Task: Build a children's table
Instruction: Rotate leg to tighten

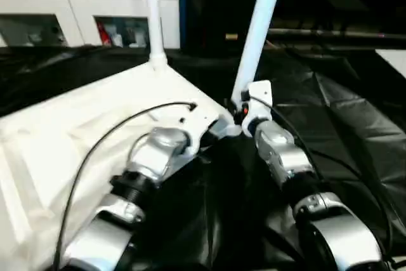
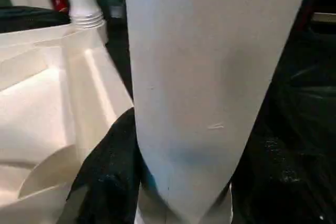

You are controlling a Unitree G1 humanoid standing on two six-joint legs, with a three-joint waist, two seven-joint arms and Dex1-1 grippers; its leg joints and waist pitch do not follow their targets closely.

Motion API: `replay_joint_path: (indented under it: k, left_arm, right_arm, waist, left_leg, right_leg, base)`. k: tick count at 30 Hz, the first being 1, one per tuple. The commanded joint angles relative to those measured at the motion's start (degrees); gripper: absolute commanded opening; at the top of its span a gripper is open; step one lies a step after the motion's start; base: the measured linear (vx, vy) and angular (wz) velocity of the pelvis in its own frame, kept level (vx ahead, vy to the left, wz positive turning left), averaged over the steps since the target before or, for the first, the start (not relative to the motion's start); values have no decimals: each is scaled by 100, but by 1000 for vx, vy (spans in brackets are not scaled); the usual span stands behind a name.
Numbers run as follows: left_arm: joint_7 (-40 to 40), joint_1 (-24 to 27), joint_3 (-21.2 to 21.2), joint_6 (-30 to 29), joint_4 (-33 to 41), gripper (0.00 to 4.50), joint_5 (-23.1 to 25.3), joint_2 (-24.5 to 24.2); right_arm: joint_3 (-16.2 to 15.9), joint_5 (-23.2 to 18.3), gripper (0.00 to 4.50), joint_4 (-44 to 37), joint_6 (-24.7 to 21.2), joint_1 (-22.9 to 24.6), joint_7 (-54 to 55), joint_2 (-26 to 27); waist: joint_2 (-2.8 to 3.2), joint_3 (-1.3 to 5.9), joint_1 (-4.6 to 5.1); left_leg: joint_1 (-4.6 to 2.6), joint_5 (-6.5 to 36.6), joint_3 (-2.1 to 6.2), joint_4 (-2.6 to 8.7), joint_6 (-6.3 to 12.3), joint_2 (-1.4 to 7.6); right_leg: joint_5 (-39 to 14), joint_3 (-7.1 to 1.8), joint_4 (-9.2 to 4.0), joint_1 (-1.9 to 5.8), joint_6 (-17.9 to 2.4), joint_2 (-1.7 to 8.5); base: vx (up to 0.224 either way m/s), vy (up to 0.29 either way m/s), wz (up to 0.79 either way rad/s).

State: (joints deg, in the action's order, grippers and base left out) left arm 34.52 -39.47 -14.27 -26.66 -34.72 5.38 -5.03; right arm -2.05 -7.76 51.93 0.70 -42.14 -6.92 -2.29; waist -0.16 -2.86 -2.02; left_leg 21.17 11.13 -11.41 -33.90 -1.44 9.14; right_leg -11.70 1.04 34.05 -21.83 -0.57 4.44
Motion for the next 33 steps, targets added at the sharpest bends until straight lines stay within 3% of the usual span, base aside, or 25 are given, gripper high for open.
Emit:
replay_joint_path:
  k: [1,10,11,14,16,17,18,21,22,23,28,32,33]
  left_arm:
    - [55,-168,42,-1,200,0,-58,35]
    - [5,-160,51,46,122,0,-29,-71]
    - [2,-168,51,79,96,0,-26,-83]
    - [58,-195,32,241,47,0,-12,-158]
    - [158,-198,33,401,55,0,-30,-222]
    - [158,-198,33,401,55,0,-30,-222]
    - [225,-205,21,478,54,0,-32,-259]
    - [440,-200,14,706,75,0,-75,-385]
    - [506,-195,25,724,88,0,-101,-422]
    - [571,-193,27,751,86,0,-117,-465]
    - [1309,-91,-104,1188,91,0,-195,-822]
    - [1845,-12,-223,1612,18,0,-219,-1056]
    - [2284,99,-318,1970,76,0,-280,-1203]
  right_arm:
    - [255,160,188,945,-397,300,478,-139]
    - [239,116,188,1101,-81,141,252,-68]
    - [249,93,223,1065,-19,138,168,-63]
    - [288,3,261,925,170,62,-278,-87]
    - [270,-51,267,705,226,53,-639,-163]
    - [270,-51,277,705,226,53,-639,-163]
    - [252,-89,291,566,213,69,-843,-205]
    - [117,-289,307,-225,-73,279,-1705,-426]
    - [33,-325,312,-515,-167,388,-1959,-525]
    - [-22,-339,312,-770,-246,496,-2200,-622]
    - [-394,-552,358,-2209,-705,1202,-3426,-1323]
    - [-617,-516,391,-2865,-822,1609,-4061,-1789]
    - [-652,-535,391,-3037,-850,1752,-4279,-1926]
  waist:
    - [35,279,-15]
    - [45,274,-26]
    - [46,270,-18]
    - [50,279,-17]
    - [52,302,-39]
    - [37,320,-49]
    - [37,320,-49]
    - [40,370,-107]
    - [51,401,-139]
    - [46,395,-139]
    - [37,405,-185]
    - [36,390,-208]
    - [66,390,-208]
  left_leg:
    - [-109,2085,234,545,-138,381]
    - [-101,1915,217,566,-133,397]
    - [-103,1987,219,574,-157,400]
    - [-100,2015,220,568,-140,398]
    - [-99,1784,193,544,-77,404]
    - [-70,1541,193,527,3,401]
    - [-70,1541,193,527,3,401]
    - [-31,672,167,431,403,390]
    - [-15,186,160,373,638,402]
    - [-14,128,149,361,703,395]
    - [-19,93,138,325,876,424]
    - [-19,239,143,331,793,446]
    - [-24,277,152,337,747,455]
  right_leg:
    - [-1735,-197,-486,45,-1036,427]
    - [-1543,-179,-471,49,-1074,403]
    - [-1557,-178,-472,44,-1068,396]
    - [-1553,-183,-479,53,-1073,404]
    - [-1150,-190,-455,61,-1178,405]
    - [-803,-185,-405,112,-1254,402]
    - [-803,-185,-405,112,-1254,402]
    - [279,-163,-287,183,-1449,398]
    - [983,-137,-200,188,-1549,392]
    - [1106,-131,-194,180,-1583,377]
    - [1204,-98,-173,183,-1650,398]
    - [822,-81,-199,186,-1637,413]
    - [737,-79,-194,172,-1640,413]
  base:
    - [0,0,0]
    - [0,0,0]
    - [0,0,0]
    - [0,0,0]
    - [0,0,0]
    - [0,0,0]
    - [0,0,0]
    - [0,0,0]
    - [0,0,0]
    - [0,0,0]
    - [0,0,0]
    - [0,0,0]
    - [0,0,0]
